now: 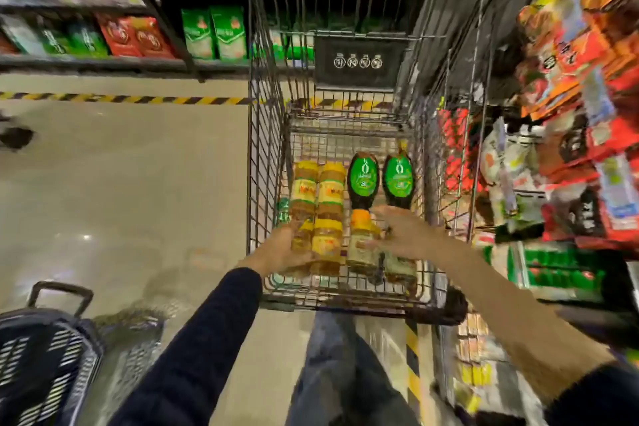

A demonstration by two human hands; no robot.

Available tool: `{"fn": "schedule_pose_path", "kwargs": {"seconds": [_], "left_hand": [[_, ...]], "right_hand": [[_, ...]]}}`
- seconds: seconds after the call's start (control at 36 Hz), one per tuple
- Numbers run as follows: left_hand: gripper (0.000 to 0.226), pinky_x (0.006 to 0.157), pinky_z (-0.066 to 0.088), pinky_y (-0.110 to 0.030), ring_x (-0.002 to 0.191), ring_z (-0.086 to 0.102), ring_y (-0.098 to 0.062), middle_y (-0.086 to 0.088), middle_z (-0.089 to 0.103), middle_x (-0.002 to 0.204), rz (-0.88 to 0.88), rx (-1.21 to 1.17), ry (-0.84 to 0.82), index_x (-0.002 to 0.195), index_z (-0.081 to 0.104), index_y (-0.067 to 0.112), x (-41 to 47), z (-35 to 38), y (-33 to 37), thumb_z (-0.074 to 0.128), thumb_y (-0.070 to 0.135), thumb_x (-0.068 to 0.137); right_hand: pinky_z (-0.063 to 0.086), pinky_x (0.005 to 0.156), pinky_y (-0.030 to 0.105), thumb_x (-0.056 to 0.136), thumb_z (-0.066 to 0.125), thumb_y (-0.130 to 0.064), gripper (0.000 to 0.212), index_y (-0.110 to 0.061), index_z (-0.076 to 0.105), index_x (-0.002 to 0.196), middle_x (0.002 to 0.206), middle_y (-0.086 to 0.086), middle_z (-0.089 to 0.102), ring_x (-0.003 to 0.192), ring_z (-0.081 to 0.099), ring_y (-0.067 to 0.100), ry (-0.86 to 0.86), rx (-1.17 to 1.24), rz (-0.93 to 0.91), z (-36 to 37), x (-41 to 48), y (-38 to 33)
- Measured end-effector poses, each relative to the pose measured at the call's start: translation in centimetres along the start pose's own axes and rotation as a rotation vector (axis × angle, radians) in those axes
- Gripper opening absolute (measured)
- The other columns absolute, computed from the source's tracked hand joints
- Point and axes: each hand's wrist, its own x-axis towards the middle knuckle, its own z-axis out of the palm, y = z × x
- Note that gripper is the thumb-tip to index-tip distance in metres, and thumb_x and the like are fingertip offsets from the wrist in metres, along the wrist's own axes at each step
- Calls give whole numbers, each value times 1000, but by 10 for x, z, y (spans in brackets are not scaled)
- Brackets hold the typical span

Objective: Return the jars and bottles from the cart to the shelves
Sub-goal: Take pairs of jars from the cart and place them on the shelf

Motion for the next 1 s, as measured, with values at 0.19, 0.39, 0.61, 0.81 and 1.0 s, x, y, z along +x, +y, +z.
{"fn": "schedule_pose_path", "kwargs": {"seconds": [0.19, 0.39, 0.61, 0.81, 1.0], "left_hand": [[68, 89, 51, -25, 114, 55, -27, -11, 54, 125, -199, -2, 100, 129, 42, 7, 64, 24, -55, 77, 27, 73], [71, 99, 47, -40, 111, 57, -27, -9, 59, 117, -276, -70, 115, 131, 34, 13, 88, 36, -83, 76, 9, 74], [80, 94, 36, -24, 122, 48, -27, -10, 49, 128, -376, -143, 118, 138, 25, 5, 106, 46, -96, 75, 14, 76], [68, 106, 41, -41, 116, 53, -18, 1, 59, 113, -479, -166, 51, 123, 44, 10, 125, 52, -121, 82, 19, 68], [66, 94, 51, -39, 100, 64, -18, -2, 69, 107, -476, -216, 44, 109, 60, 18, 138, 58, -137, 87, 35, 52]], "right_hand": [[28, 109, 28, 86, 62, -38, 75, -15, 25, 146, 152, 5, 31, 138, 32, 20, 23, 65, 19, 1, 22, 10], [27, 110, 30, 85, 63, -39, 77, -18, 21, 147, 153, 4, 29, 139, 31, 20, -17, 93, 17, 19, 60, 17], [25, 110, 27, 86, 60, -38, 78, -11, 20, 147, 154, 8, 26, 140, 29, 21, -74, 67, 20, 36, 86, 25], [37, 102, 28, 87, 62, -29, 72, -4, 26, 143, 143, 13, 45, 125, 49, 23, -139, -30, 16, 47, 105, 30], [31, 103, 23, 89, 58, -29, 70, -6, 22, 145, 148, 8, 38, 133, 40, 19, -157, -7, 66, 53, 103, 27]]}}
